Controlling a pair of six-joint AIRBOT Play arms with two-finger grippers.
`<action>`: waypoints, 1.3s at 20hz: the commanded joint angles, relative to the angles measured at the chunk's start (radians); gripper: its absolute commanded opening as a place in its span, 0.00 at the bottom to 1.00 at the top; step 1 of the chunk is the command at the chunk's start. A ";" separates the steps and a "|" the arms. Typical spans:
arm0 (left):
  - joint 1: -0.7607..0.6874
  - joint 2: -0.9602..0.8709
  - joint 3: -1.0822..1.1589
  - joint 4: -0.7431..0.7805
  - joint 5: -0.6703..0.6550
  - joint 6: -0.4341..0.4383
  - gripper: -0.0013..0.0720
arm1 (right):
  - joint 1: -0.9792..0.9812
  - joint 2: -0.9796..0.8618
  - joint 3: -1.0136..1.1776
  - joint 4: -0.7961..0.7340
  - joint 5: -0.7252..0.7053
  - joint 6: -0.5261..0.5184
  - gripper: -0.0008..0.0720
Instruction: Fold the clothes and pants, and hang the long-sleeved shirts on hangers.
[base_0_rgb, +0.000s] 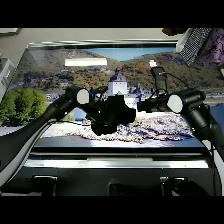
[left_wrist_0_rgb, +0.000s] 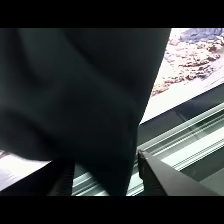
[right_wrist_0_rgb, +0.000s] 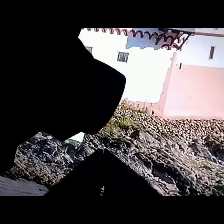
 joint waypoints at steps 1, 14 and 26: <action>0.087 0.120 -0.028 0.020 -0.050 0.030 0.64 | 0.001 0.001 0.001 0.001 -0.030 0.002 0.05; 0.509 0.586 -0.028 0.046 -0.106 0.032 0.64 | 0.000 0.019 0.002 0.000 0.027 0.084 0.07; 0.507 0.451 -0.111 0.045 -0.083 0.032 0.87 | -0.496 -0.402 -0.022 0.769 -0.015 -0.267 0.59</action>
